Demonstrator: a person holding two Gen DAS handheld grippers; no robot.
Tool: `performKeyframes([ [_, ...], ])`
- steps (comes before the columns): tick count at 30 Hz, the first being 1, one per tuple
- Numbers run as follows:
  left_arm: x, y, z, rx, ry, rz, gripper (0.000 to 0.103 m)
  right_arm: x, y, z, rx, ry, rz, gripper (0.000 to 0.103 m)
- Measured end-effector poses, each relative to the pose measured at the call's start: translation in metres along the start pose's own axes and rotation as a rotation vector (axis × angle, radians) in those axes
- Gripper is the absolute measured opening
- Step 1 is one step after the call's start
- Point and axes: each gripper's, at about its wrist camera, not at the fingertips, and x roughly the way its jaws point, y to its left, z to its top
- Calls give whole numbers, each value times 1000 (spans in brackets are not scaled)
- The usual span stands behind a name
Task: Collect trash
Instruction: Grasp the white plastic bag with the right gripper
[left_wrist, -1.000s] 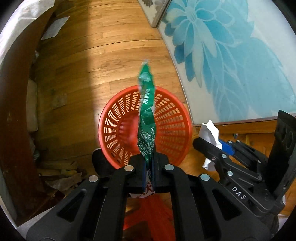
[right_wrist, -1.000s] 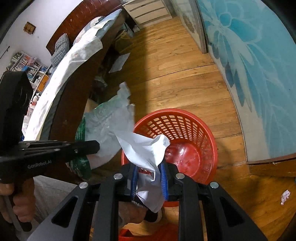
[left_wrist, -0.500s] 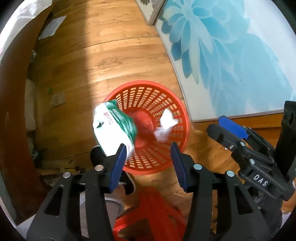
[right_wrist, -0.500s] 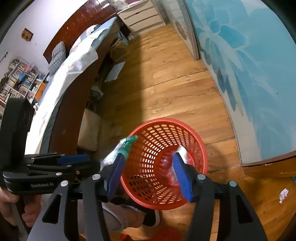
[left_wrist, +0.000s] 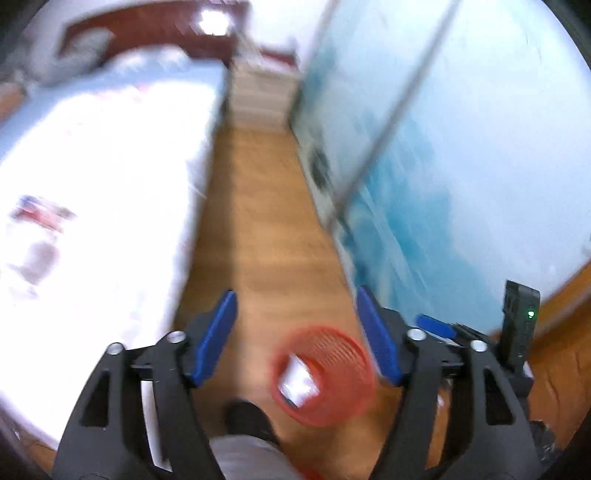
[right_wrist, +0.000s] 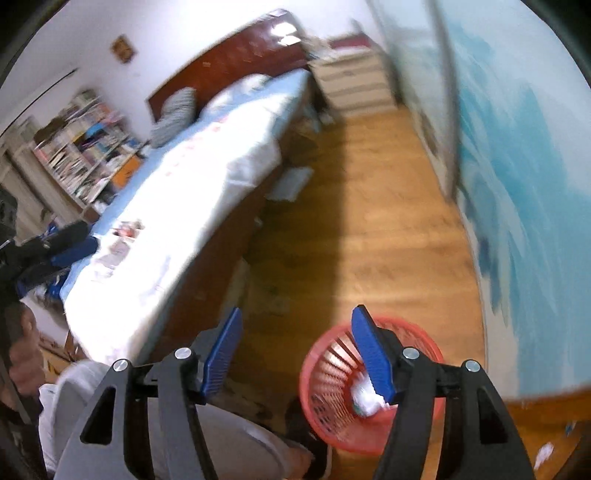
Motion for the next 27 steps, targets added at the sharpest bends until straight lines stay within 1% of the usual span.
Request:
performKeyframes([
  [1,-15,16,3,-8,-39,25,75,0,21,12,-34,-15,15,64],
  [2,-38,46,7,-23,-94,80,77,0,36,21,-57,-26,26,64],
  [4,-61,82,6,-48,-143,156,78,1,82,44,-116,-54,66,64],
  [5,-76,113,3,-74,-173,210,78,2,103,54,-141,-66,87,64],
  [6,-81,130,0,-91,-182,238,78,4,130,65,-172,-79,112,65],
  [7,-88,159,-4,-129,-185,281,78,6,152,73,-197,-88,134,66],
  [8,-93,182,-8,-173,-187,292,78,10,182,83,-231,-98,164,66],
  [10,-103,219,-14,-252,-202,290,78,15,222,94,-273,-110,199,69],
  [11,-108,240,-20,-296,-212,291,78,21,251,99,-305,-113,226,69],
  [13,-111,273,-31,-348,-218,306,78,29,288,104,-342,-117,248,69],
  [15,-110,290,-43,-383,-205,325,78,44,330,107,-386,-109,277,69],
  [17,-109,306,-49,-421,-173,328,78,60,367,106,-421,-98,301,69],
  [19,-117,313,-51,-414,-189,339,78,85,402,102,-460,-69,315,70],
  [20,-118,316,-49,-404,-189,364,78,102,419,100,-474,-45,319,70],
  [23,-122,323,-56,-394,-189,362,78,153,451,96,-487,24,294,69],
  [27,-124,331,-60,-402,-162,347,78,207,468,83,-500,81,260,68],
])
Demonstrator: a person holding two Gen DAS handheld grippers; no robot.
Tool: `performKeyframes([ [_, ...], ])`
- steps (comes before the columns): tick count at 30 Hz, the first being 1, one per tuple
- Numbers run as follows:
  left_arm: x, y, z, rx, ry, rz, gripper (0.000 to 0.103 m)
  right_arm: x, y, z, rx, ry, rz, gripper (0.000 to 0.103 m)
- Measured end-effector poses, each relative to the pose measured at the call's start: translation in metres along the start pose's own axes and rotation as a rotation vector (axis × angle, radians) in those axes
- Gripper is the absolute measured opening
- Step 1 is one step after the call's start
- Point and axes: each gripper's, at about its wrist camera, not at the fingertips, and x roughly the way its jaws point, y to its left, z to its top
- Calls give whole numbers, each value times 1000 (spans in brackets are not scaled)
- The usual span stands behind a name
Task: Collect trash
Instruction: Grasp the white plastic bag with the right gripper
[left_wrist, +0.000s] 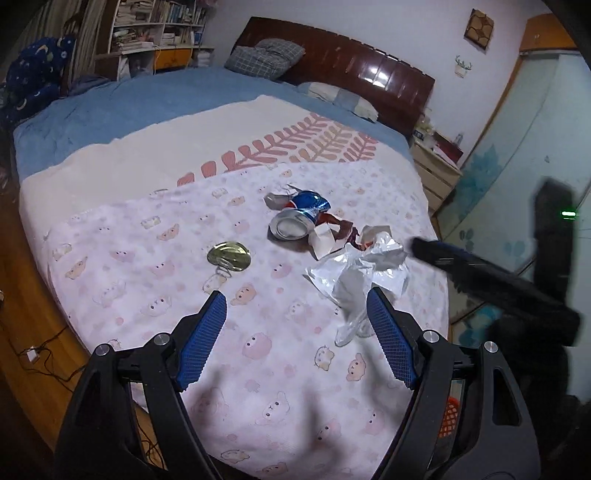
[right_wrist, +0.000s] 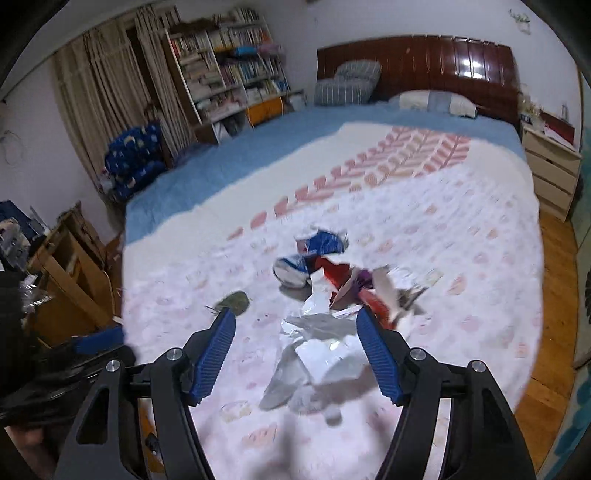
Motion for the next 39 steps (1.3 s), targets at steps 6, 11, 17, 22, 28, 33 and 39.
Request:
performKeyframes([
  [6,5,0,-2,24,15,26,78,67,-4,-8,-33,82,-69,62],
  [11,12,6,0,6,19,53,78,76,-3,-3,-32,70,-34,17],
  [17,12,7,-1,-23,21,35,78,74,4,-9,-64,84,-35,43],
  [22,14,1,-3,-8,28,30,78,80,15,-19,-136,126,-76,40],
  [28,16,3,-4,-21,42,37,78,101,12,-26,-185,178,-173,10],
  [33,15,16,0,-65,34,34,78,85,-8,-20,-50,149,-40,8],
  [39,23,38,19,-80,40,55,78,20,-23,-7,55,-65,108,8],
])
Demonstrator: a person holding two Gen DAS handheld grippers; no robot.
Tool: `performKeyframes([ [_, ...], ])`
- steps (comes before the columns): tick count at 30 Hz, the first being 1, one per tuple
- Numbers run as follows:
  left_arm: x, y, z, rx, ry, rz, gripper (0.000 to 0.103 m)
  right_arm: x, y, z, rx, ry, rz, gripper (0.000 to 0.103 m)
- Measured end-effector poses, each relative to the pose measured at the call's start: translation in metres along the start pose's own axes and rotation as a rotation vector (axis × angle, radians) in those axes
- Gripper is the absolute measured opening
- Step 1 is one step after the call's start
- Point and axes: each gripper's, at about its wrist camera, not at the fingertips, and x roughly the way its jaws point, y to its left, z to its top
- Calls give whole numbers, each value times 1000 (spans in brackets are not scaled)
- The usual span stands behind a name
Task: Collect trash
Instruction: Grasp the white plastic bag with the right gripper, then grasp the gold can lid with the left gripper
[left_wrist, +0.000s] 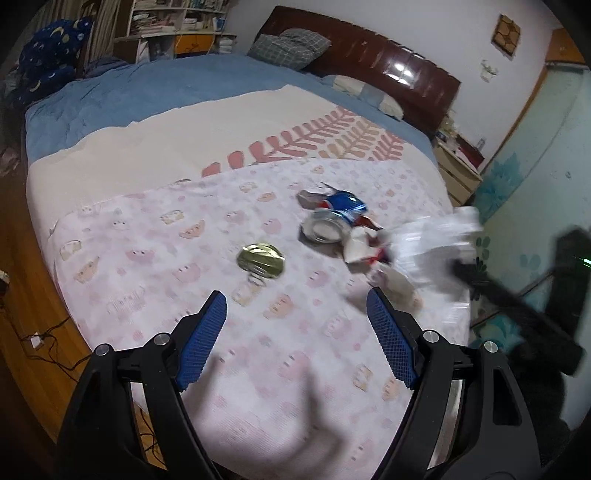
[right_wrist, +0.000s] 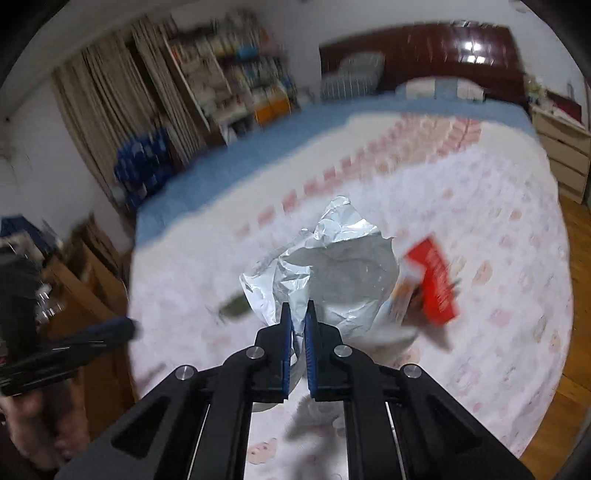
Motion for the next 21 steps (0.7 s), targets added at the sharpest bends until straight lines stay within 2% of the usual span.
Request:
performKeyframes([
  [2,11,7,5,-17,18,-9,80,-15,-2,1,1,-43,32,8],
  [4,28,8,11,-7,44,17,81,-26,-4,-1,-4,-56,40,8],
  [11,110,-3,24,162,124,187,81,-28,-15,-11,18,-15,68,9],
  [13,131,-4,26,197,150,210,81,-28,-17,-13,23,-7,73,9],
  [17,160,0,27,168,258,217,81,-24,-25,-14,25,13,72,9],
  [19,162,-2,28,164,265,230,81,-21,-30,-11,31,19,66,9],
  [20,162,-2,29,158,270,236,79,-21,-34,-10,37,19,68,9],
  [21,163,-1,29,147,268,244,70,-20,-36,-9,43,19,64,9],
])
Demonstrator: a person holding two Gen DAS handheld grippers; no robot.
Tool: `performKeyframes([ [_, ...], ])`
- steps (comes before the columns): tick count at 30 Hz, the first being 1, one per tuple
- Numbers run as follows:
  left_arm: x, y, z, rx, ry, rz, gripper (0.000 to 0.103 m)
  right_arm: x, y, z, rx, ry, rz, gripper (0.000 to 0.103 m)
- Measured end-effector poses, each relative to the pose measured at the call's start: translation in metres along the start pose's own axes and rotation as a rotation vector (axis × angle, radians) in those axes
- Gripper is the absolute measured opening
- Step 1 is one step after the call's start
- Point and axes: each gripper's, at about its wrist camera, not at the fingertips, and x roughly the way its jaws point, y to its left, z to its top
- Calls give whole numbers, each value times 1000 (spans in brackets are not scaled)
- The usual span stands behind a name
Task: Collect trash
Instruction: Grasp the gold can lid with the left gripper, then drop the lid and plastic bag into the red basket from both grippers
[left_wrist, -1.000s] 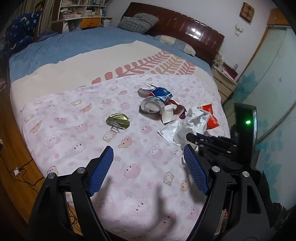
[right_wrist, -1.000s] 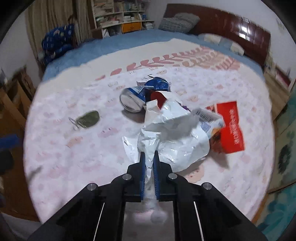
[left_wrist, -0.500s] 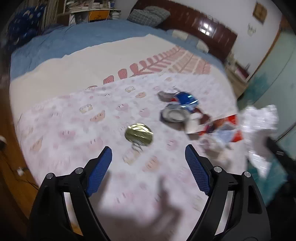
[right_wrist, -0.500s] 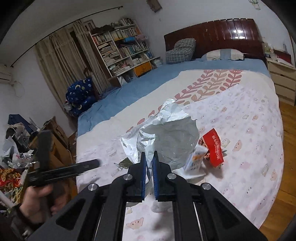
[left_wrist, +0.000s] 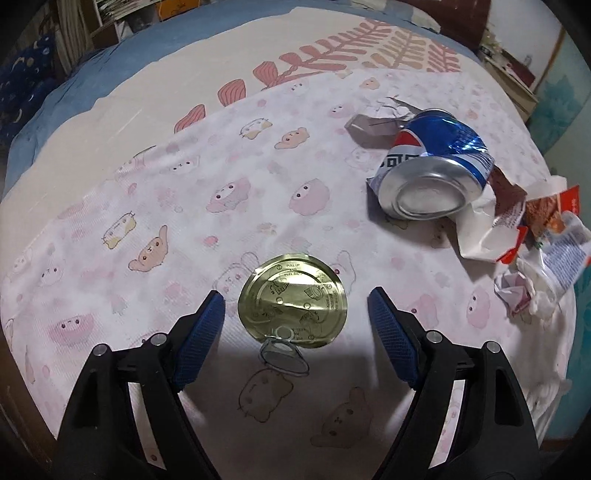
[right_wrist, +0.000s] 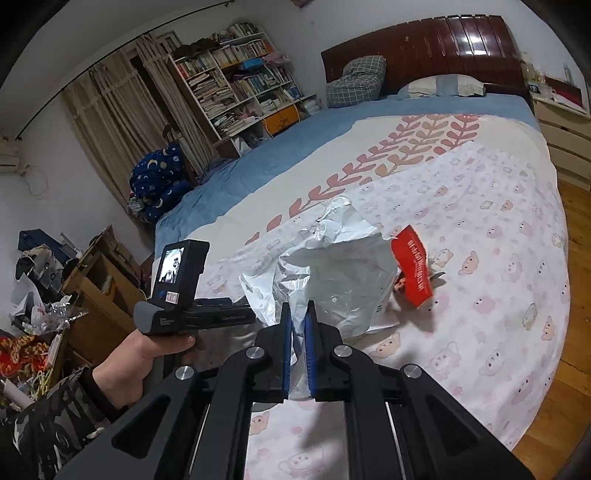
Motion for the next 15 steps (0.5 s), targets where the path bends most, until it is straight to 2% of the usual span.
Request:
performKeyframes([
  [2,-1,4,2,-35,-3,19,57,1,-4,2,13,-1,-2,9],
  [10,-14,7,-3,-97,-4,-70,57,3,-10,2,32,-3,10,9],
  [15,-45,8,-10,-102,-65,-78,57,-6,-8,2,28,-27,11,9],
])
